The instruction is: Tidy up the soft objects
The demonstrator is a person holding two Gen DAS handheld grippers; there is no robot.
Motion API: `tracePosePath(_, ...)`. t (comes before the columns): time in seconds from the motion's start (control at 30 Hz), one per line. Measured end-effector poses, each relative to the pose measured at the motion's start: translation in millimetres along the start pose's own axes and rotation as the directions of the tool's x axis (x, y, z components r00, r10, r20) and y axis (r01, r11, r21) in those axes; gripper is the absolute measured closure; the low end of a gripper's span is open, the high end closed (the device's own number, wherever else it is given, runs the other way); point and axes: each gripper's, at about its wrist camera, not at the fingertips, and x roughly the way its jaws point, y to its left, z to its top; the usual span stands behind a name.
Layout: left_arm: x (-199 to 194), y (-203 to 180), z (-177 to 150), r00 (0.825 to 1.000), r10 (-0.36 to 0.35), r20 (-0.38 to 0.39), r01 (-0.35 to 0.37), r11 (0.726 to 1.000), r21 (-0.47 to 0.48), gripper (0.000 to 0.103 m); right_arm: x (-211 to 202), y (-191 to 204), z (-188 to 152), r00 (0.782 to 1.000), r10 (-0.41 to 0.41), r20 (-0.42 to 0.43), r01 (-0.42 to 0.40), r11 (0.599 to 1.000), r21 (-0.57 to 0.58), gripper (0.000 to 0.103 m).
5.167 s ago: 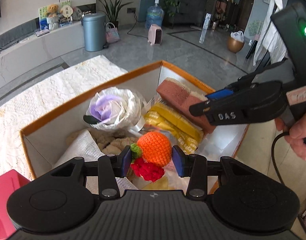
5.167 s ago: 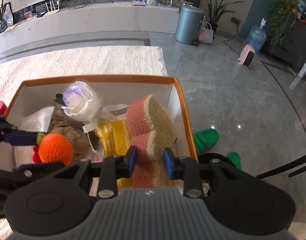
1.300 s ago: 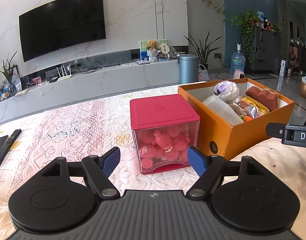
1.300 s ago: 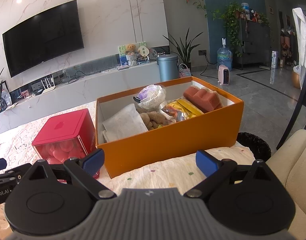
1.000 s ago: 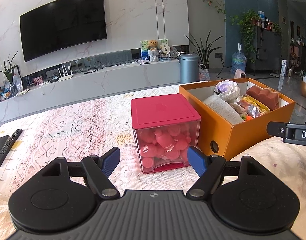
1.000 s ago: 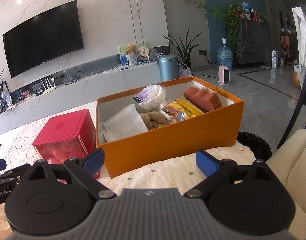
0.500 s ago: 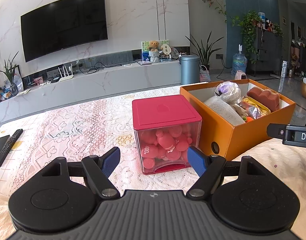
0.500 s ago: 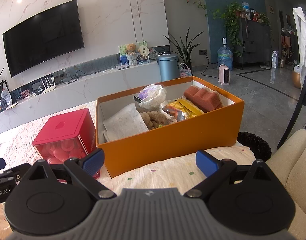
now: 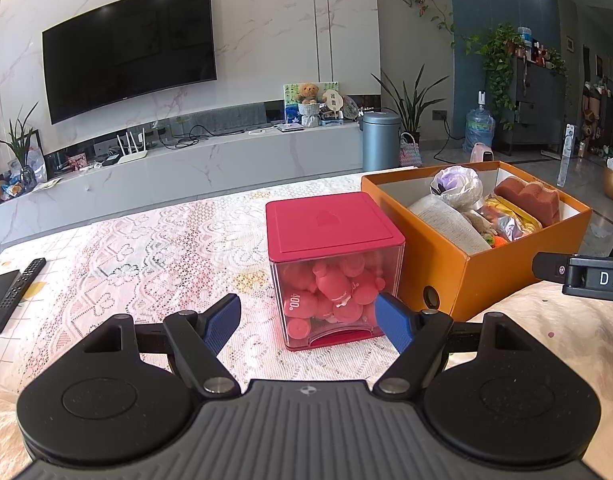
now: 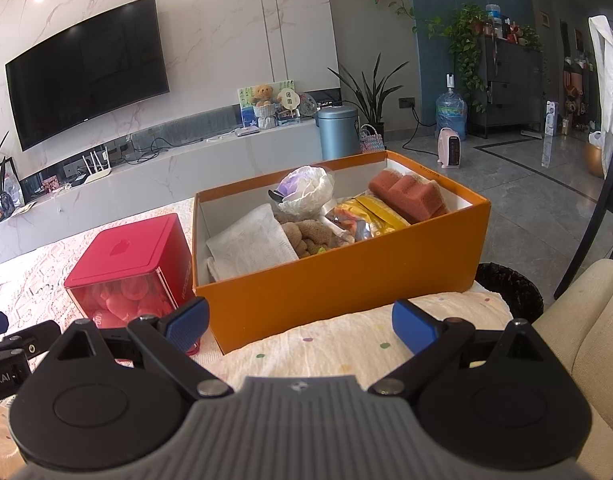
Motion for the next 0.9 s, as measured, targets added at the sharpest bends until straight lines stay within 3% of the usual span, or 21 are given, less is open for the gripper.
tracePosePath(0.9,2.1,2.5,-1.6,0.999,-0.024,-0.033,0.023,0.999,-0.037,0.013,2.1,-0.5,-0.5,1.000,0.002,-0.009,-0.002,1.000,-0.001,0.007)
